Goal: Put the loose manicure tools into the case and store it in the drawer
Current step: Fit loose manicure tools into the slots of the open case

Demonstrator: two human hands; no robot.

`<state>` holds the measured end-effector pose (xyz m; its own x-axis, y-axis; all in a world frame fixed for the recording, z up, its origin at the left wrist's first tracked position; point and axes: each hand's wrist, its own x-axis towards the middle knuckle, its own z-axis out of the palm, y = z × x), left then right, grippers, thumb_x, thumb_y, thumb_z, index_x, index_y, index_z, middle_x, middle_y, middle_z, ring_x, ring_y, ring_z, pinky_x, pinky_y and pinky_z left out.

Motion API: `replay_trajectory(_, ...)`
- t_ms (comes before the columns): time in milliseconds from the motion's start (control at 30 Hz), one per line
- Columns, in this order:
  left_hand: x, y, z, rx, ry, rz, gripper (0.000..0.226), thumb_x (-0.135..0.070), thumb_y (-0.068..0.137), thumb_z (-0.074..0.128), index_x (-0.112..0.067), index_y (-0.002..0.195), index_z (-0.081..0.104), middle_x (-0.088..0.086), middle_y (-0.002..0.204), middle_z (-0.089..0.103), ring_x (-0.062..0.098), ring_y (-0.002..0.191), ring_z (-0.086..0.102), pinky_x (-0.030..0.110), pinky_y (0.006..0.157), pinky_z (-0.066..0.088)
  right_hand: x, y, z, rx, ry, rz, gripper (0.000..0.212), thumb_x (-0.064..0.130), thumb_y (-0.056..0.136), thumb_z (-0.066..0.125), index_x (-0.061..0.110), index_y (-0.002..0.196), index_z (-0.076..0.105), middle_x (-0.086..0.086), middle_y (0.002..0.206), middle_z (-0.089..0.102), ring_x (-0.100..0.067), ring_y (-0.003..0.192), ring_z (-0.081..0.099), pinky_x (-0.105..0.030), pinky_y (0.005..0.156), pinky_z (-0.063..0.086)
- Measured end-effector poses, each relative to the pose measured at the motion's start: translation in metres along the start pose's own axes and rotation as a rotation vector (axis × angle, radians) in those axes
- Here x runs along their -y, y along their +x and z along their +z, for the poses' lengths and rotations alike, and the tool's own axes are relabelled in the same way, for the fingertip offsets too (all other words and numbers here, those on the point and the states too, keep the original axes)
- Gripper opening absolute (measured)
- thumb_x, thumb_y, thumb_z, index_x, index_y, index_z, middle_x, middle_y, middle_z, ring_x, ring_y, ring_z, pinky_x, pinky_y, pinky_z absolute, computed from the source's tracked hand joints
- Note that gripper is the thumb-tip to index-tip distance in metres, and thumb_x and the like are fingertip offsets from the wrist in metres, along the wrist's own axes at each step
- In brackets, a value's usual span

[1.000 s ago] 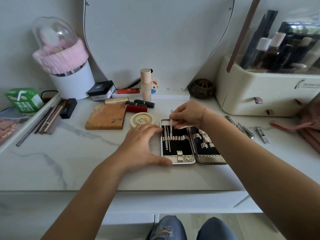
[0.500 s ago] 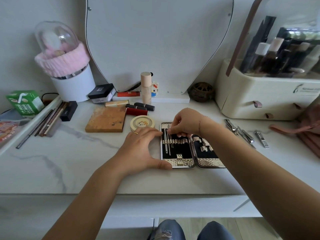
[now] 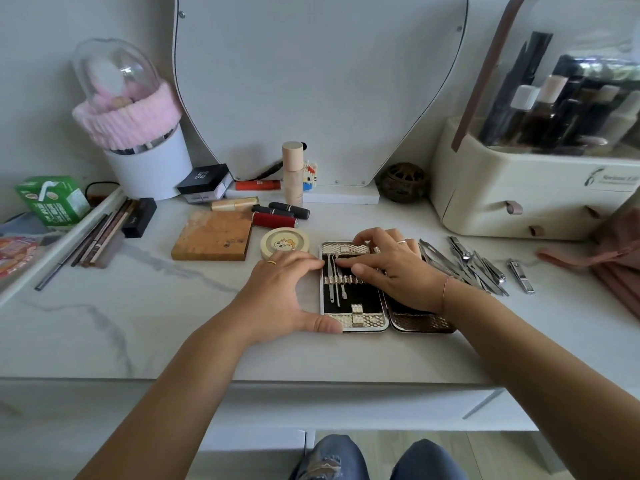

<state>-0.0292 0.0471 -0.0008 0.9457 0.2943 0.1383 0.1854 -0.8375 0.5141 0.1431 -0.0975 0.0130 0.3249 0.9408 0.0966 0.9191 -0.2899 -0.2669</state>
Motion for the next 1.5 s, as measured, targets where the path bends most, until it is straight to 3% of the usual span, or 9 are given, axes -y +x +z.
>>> replay_trajectory(467,0.0,-0.001,-0.001,0.002,-0.022,-0.001,0.115,-0.091,0.039,0.052,-0.028,0.135,0.041,-0.017,0.135,0.039,-0.002,0.124,0.024,0.03,0.109,0.021,-0.002,-0.011,0.001,-0.085,0.073,-0.005,0.054,0.068,0.082,0.027,0.047,0.125,0.052,0.013,0.127,0.037,-0.006,0.116,0.028,-0.03,0.095,0.018)
replay_trajectory(567,0.001,-0.001,-0.001,0.01,-0.025,-0.005,0.114,-0.09,0.04,0.054,-0.029,0.136,0.04,-0.016,0.137,0.038,-0.003,0.124,0.023,0.035,0.112,0.022,-0.018,-0.024,-0.012,-0.302,0.25,0.114,0.042,0.048,0.09,0.049,0.031,0.127,0.056,0.008,0.119,0.045,-0.009,0.114,0.043,-0.025,0.099,0.03)
replay_trajectory(633,0.002,0.0,-0.001,0.012,-0.024,-0.01,0.115,-0.09,0.04,0.054,-0.029,0.136,0.04,-0.017,0.137,0.038,0.0,0.127,0.025,0.039,0.113,0.023,-0.04,-0.04,-0.023,-0.451,0.304,0.259,0.031,0.033,0.087,0.061,0.022,0.115,0.065,0.002,0.106,0.055,-0.011,0.096,0.054,-0.017,0.084,0.037)
replay_trajectory(733,0.001,0.0,-0.001,0.009,-0.036,-0.008,0.116,-0.091,0.038,0.053,-0.029,0.135,0.041,-0.023,0.13,0.035,0.003,0.125,0.032,0.04,0.111,0.026,-0.074,-0.069,-0.035,-0.551,0.233,0.492,0.012,0.024,0.08,0.071,0.019,0.09,0.073,-0.003,0.087,0.064,-0.013,0.074,0.055,-0.02,0.071,0.037)
replay_trajectory(833,0.0,0.0,-0.001,0.0,-0.043,-0.002,0.115,-0.089,0.037,0.055,-0.029,0.134,0.042,-0.025,0.126,0.034,0.003,0.122,0.036,0.039,0.109,0.028,-0.088,-0.085,-0.04,-0.488,0.229,0.604,0.009,0.027,0.077,0.073,0.019,0.078,0.072,0.0,0.069,0.066,-0.013,0.063,0.055,-0.024,0.061,0.04)
replay_trajectory(933,-0.001,0.0,-0.001,-0.002,-0.046,-0.006,0.114,-0.088,0.037,0.057,-0.028,0.134,0.043,-0.024,0.126,0.036,0.005,0.122,0.037,0.041,0.109,0.028,-0.088,-0.085,-0.04,-0.441,0.243,0.666,0.024,0.037,0.076,0.072,0.016,0.066,0.068,-0.004,0.061,0.067,-0.017,0.059,0.056,-0.028,0.064,0.046)
replay_trajectory(1167,0.0,0.0,-0.001,-0.01,-0.077,-0.017,0.113,-0.088,0.036,0.057,-0.03,0.132,0.045,-0.024,0.125,0.038,0.005,0.122,0.038,0.04,0.109,0.028,-0.075,-0.073,-0.043,-0.288,0.136,0.725,0.03,0.04,0.076,0.072,0.012,0.065,0.069,0.006,0.055,0.058,-0.006,0.055,0.048,-0.02,0.049,0.033)
replay_trajectory(1333,0.0,0.0,-0.001,-0.003,-0.086,-0.024,0.116,-0.091,0.034,0.055,-0.03,0.133,0.044,-0.023,0.126,0.037,0.006,0.123,0.037,0.043,0.11,0.028,-0.069,-0.067,-0.045,-0.25,0.122,0.747,0.022,0.033,0.078,0.071,0.015,0.065,0.068,0.002,0.053,0.054,-0.014,0.056,0.048,-0.023,0.051,0.033)
replay_trajectory(1500,0.0,-0.001,-0.001,0.006,-0.094,-0.028,0.114,-0.088,0.036,0.058,-0.031,0.133,0.043,-0.026,0.125,0.035,0.004,0.123,0.036,0.041,0.11,0.027,-0.067,-0.06,-0.036,-0.315,0.137,0.764,0.019,0.02,0.077,0.064,0.027,0.061,0.056,0.002,0.071,0.059,-0.02,0.077,0.055,-0.024,0.066,0.037)
